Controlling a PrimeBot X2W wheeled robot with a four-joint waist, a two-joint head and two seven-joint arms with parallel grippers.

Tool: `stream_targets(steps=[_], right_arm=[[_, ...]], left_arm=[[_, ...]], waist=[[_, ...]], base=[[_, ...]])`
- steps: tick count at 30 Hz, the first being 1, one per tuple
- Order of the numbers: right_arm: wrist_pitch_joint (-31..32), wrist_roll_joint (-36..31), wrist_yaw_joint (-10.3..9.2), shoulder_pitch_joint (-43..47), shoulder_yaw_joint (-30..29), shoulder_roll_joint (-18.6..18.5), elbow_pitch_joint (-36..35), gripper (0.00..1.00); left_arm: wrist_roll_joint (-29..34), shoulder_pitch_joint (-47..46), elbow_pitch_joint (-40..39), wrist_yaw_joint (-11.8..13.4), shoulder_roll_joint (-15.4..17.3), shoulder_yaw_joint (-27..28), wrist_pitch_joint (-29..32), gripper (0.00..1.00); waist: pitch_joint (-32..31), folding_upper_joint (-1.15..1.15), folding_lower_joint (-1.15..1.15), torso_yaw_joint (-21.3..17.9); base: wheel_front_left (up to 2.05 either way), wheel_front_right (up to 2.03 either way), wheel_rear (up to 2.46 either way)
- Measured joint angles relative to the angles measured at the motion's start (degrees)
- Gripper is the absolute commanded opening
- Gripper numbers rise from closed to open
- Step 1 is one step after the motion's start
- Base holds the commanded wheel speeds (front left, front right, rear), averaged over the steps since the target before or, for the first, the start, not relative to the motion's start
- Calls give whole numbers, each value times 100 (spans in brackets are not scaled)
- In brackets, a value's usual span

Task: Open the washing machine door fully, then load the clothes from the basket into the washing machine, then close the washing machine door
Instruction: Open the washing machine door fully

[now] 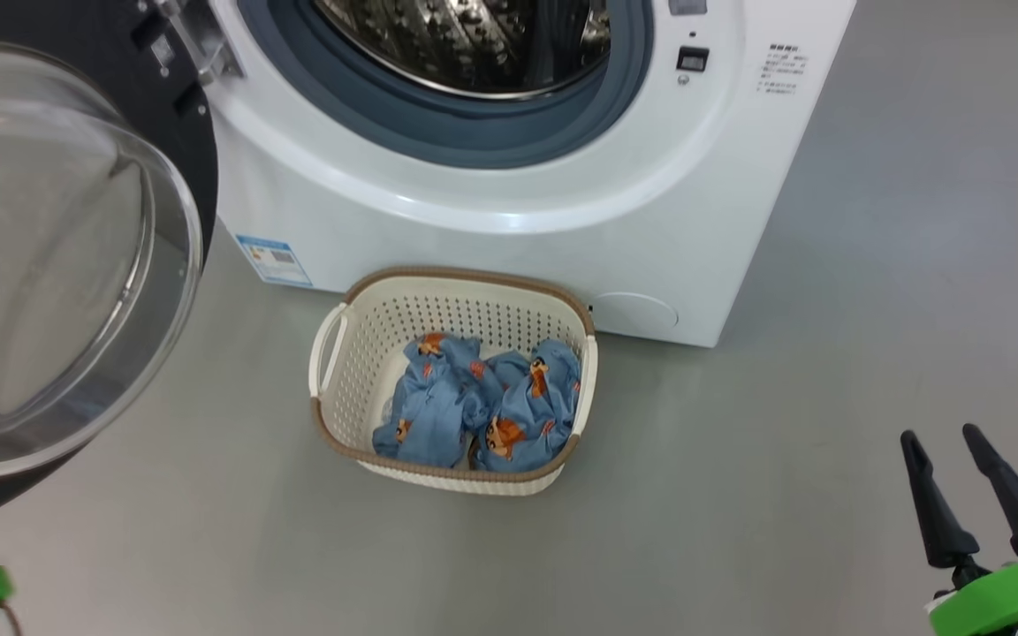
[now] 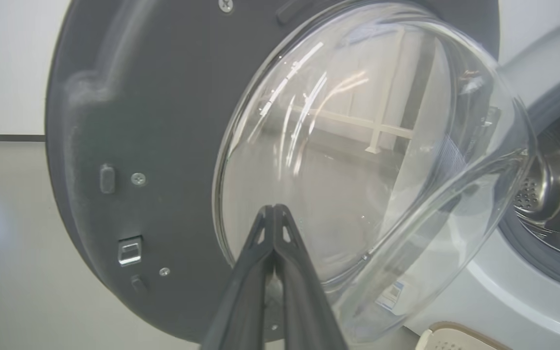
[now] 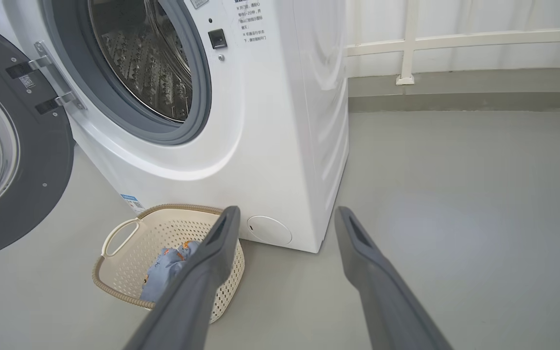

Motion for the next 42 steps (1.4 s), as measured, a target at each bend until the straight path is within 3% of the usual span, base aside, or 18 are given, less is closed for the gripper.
stream_targets(steps=[5, 6, 7, 9, 10, 11, 12, 14, 22, 42], right_arm=[[0, 0, 0, 75, 101, 10, 25, 100], [0, 0, 0, 76, 107, 10, 25, 100], [0, 0, 0, 77, 110, 12, 24, 100], [0, 0, 0, 81, 110, 13, 23, 100], [0, 0, 0, 86, 110, 13, 21, 100], [0, -1, 0, 95, 108, 15, 22, 100], [0, -1, 0, 109, 110, 18, 22, 100], [0, -1, 0, 162, 111, 23, 23, 100], [0, -1, 0, 185, 107, 36, 23, 100], [0, -8, 0, 186, 1, 146, 14, 100]], left_arm=[[-271, 562, -372, 0, -45, -700, 0, 0], [-314, 658, -419, 0, -45, -850, 1, 6], [-375, 748, -464, 0, -47, -1001, 1, 22], [-428, 875, -485, 0, -64, -1291, 1, 41], [-443, 928, -499, 0, -77, -1381, 1, 47], [-483, 962, -501, 0, -82, -1481, 1, 47], [-503, 984, -510, 0, -80, -1624, 1, 75], [-504, 1042, -550, 0, -91, -1816, 1, 100], [-501, 1177, -575, 0, -74, -2506, 2, 100], [-756, 1176, -695, 0, 23, -3125, 3, 100]], waist=[[-171, 0, 0, -73], [-193, 0, 0, -103], [-211, 0, 0, -136], [-245, 0, 0, -207], [-259, 0, 0, -242], [-273, 0, 0, -280], [-286, 0, 0, -318], [-308, 0, 0, -403], [-357, 0, 0, -799], [-383, 0, 0, -1520]], base=[[0, 0, 0], [0, 0, 0], [0, 0, 0], [0, 0, 0], [0, 0, 0], [0, 0, 0], [0, 0, 0], [0, 0, 0], [0, 0, 0], [0, 0, 0]])
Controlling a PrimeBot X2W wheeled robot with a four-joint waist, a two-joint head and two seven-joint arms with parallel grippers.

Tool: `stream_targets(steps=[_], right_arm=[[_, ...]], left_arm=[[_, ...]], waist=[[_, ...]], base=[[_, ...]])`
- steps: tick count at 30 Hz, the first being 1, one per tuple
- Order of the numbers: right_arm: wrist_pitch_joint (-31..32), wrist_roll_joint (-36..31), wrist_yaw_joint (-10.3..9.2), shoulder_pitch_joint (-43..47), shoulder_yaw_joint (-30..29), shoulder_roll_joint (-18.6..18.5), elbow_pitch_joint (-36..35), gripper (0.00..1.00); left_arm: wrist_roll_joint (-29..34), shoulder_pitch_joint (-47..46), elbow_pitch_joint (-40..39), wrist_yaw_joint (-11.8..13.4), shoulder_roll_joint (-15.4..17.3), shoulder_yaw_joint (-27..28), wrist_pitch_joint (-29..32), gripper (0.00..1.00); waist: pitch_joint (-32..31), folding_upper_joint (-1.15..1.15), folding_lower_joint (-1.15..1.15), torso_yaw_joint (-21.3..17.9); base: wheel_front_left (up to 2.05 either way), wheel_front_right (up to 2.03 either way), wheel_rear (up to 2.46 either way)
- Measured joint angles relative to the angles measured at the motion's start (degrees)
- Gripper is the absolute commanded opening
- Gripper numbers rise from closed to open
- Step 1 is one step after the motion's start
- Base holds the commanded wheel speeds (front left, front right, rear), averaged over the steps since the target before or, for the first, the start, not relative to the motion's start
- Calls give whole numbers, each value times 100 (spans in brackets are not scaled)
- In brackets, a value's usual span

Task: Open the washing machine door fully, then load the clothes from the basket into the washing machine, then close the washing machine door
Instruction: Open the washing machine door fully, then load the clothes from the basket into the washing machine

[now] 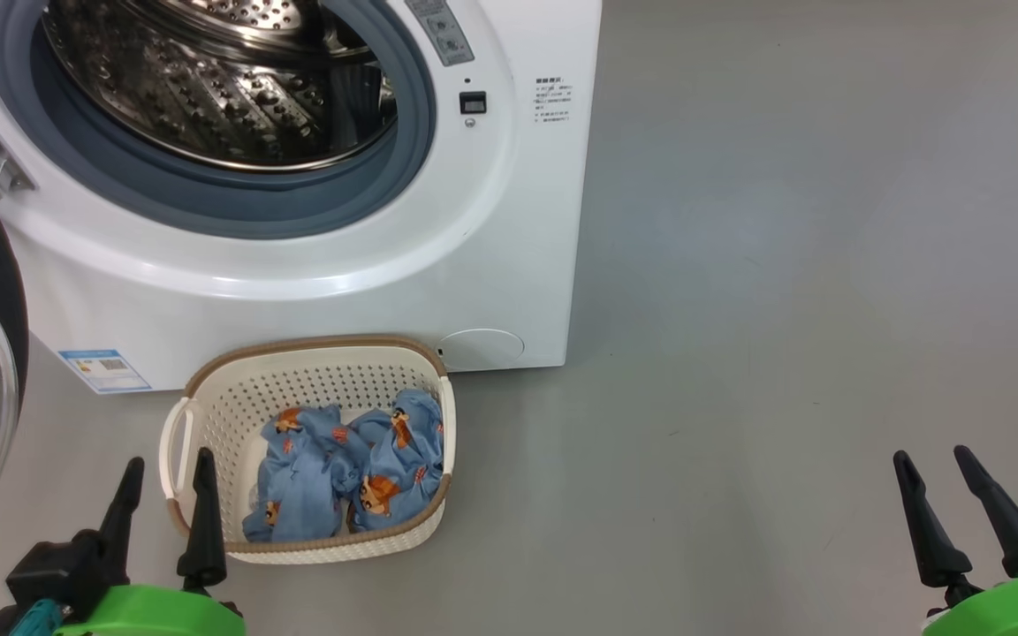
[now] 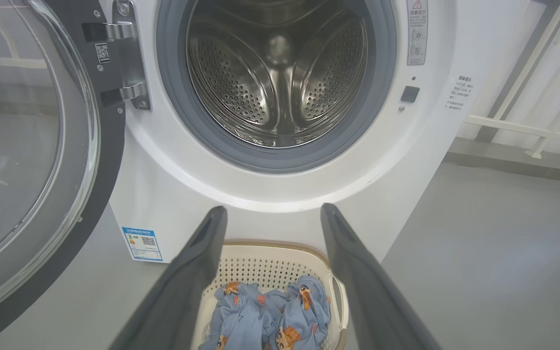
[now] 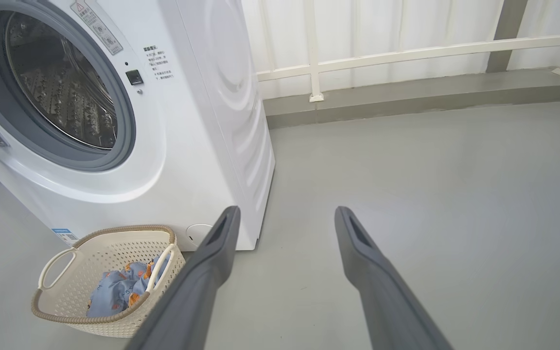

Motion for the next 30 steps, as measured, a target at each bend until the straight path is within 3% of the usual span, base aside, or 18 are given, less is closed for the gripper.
stream_targets(steps=[20, 30], right_arm=[[0, -44, 0, 0, -88, 32, -24, 100], [0, -44, 0, -3, -87, 30, -27, 100]], left_arm=[[-268, -1, -24, -1, 124, -218, 0, 100], [-308, -27, -57, -1, 167, -330, 0, 100]], waist=[[45, 0, 0, 53], [137, 0, 0, 70]], base=[[2, -3, 1], [75, -127, 52]])
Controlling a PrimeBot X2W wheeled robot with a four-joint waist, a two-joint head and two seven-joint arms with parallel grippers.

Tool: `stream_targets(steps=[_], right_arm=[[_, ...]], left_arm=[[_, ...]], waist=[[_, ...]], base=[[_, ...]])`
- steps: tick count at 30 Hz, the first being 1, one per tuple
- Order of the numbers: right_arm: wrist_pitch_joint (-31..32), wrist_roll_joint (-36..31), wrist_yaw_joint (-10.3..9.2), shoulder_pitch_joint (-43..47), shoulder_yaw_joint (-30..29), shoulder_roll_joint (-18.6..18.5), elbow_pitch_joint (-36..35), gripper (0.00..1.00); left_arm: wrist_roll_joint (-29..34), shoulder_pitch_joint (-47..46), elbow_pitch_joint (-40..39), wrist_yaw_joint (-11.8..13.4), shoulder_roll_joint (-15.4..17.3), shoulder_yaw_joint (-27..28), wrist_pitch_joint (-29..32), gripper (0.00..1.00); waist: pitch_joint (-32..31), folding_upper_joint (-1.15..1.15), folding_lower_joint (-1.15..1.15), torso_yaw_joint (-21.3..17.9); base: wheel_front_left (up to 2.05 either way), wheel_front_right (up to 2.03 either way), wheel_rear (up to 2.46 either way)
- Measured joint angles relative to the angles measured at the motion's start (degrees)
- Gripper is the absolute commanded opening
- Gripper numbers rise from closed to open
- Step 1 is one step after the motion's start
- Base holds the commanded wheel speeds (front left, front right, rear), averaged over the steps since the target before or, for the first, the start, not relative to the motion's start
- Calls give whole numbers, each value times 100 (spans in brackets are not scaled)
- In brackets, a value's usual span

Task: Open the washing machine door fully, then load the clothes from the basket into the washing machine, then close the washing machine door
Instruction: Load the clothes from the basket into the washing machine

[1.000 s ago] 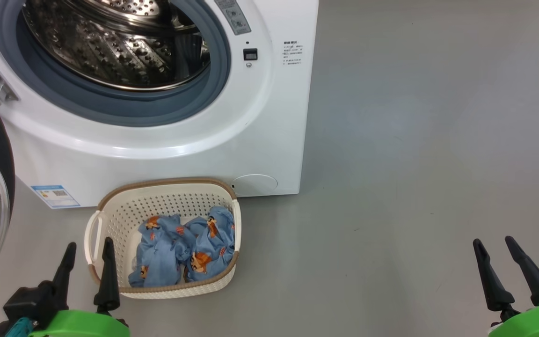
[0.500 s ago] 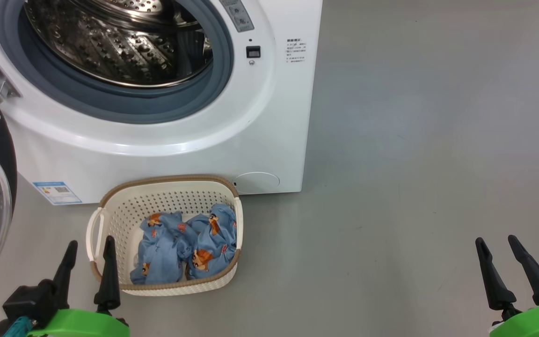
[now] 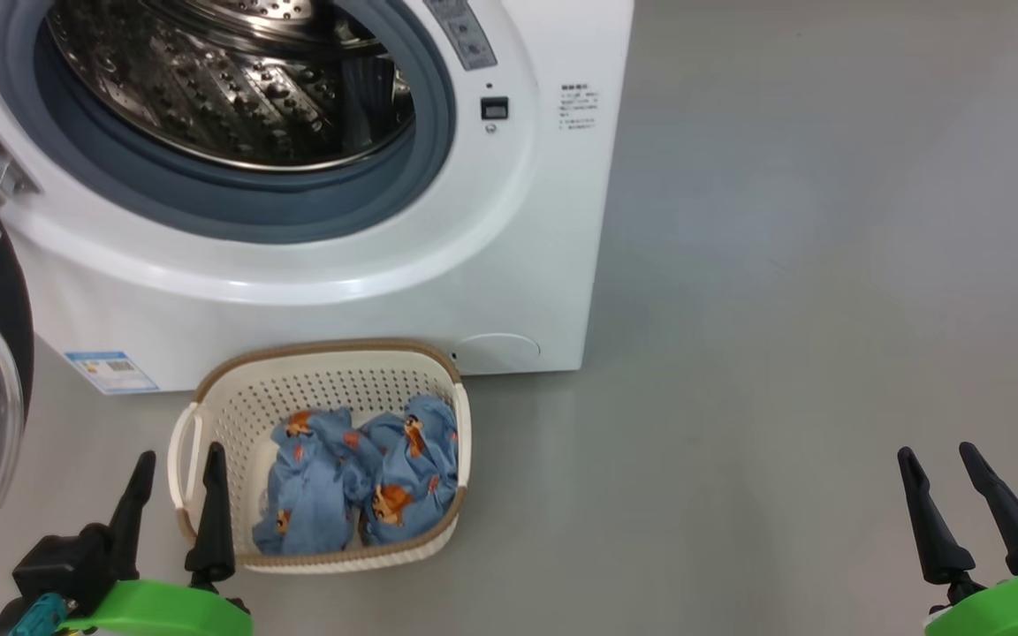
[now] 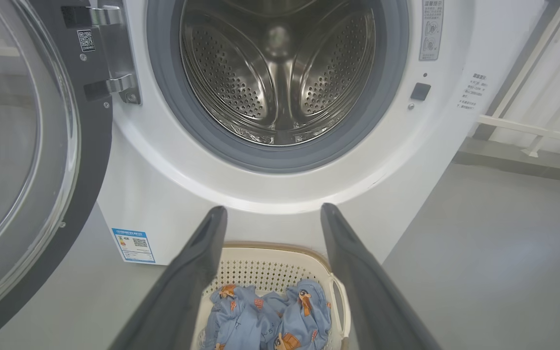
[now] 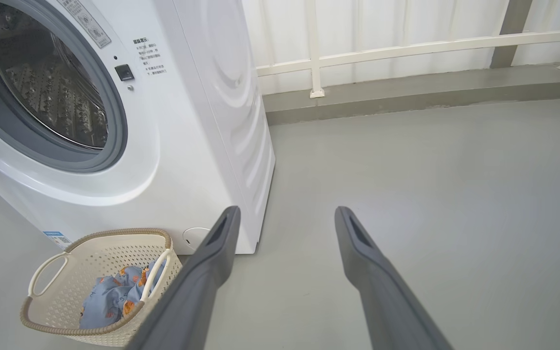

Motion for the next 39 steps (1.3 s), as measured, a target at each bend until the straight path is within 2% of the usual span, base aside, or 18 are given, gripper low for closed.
stream_targets(steps=[10, 23, 30, 39], right_arm=[[0, 0, 0, -12, 23, 14, -2, 100], [0, 1, 0, -68, 86, 18, -40, 100], [0, 2, 0, -164, 187, 20, -83, 100], [0, 31, 0, -523, 197, 20, -169, 100]], left_arm=[[25, -23, 46, 1, 13, -30, 1, 100], [300, -125, 449, 0, -66, -110, 2, 100], [556, -287, 1233, 1, -209, -120, 3, 100], [715, -1096, 2871, 5, -247, -464, 4, 100]], waist=[[27, 0, 0, 0], [188, 0, 0, 26], [393, 0, 0, 19], [870, 0, 1, -5]], base=[[104, -146, 42], [16, -16, 0], [0, 0, 0], [0, 0, 0]])
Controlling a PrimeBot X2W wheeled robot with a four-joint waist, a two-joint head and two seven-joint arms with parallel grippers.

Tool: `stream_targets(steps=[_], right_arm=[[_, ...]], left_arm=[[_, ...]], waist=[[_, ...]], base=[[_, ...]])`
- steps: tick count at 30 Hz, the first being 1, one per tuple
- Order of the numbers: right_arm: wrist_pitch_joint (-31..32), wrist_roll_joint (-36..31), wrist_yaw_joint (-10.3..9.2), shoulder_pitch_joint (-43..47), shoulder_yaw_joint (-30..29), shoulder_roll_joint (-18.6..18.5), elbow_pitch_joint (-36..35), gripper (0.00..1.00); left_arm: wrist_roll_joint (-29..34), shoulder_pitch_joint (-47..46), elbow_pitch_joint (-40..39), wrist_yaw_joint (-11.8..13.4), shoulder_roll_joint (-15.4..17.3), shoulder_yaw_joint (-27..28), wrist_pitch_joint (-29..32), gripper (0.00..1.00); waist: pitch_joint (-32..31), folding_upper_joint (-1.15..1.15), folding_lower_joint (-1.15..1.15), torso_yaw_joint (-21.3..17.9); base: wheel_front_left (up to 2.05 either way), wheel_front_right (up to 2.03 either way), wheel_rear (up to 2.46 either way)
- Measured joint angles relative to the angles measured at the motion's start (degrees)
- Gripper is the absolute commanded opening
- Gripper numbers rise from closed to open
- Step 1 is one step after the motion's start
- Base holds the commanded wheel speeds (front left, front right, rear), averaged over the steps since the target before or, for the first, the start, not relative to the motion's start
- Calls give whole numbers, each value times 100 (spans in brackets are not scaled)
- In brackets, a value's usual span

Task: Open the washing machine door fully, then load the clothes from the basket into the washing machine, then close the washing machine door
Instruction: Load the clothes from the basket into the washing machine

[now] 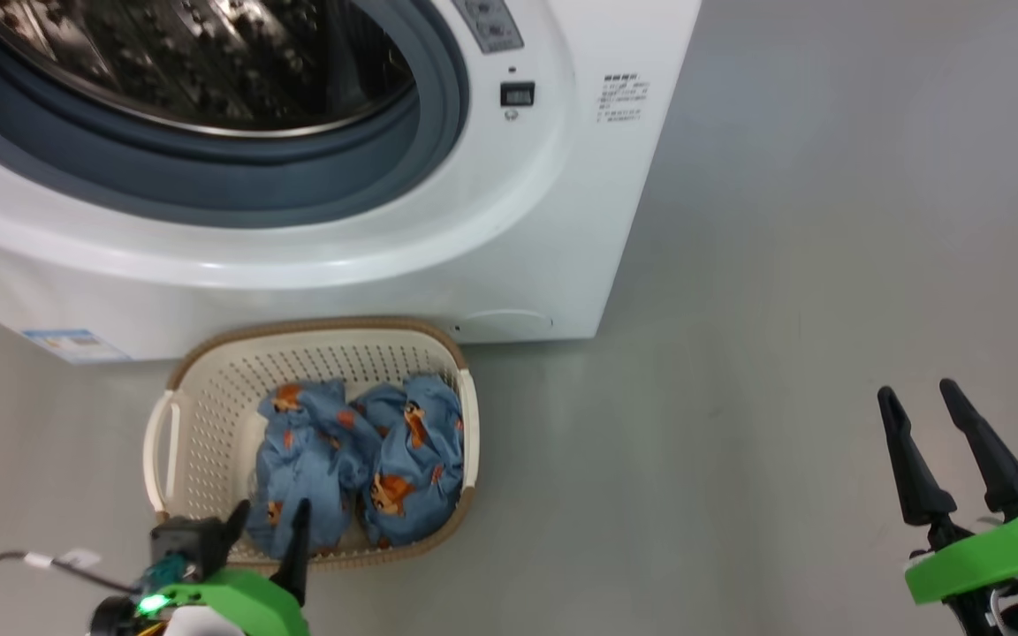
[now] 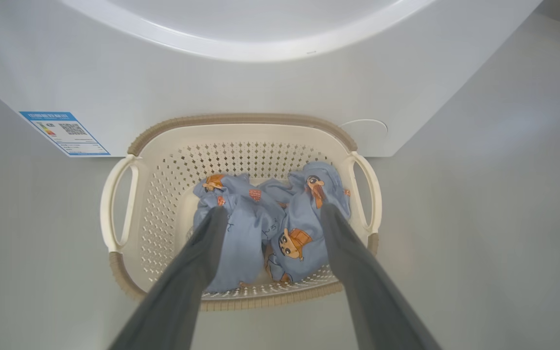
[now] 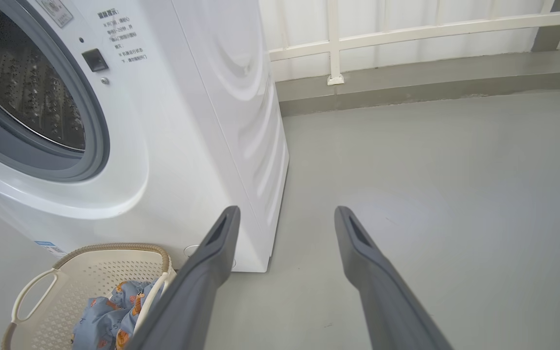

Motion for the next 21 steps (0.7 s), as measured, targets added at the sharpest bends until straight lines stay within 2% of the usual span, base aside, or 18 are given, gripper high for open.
stream_targets(steps=[10, 21], right_arm=[[0, 22, 0, -492, 60, -10, -168, 100], [-1, 23, 0, -1040, 180, -45, -304, 100]], left_arm=[[-57, -1405, 1823, 207, -55, -501, 0, 100], [-48, -2733, 3072, 322, -68, -614, 0, 100]], waist=[[758, 0, 0, -37], [1672, 0, 0, -105]], base=[[0, 0, 0], [0, 0, 0]])
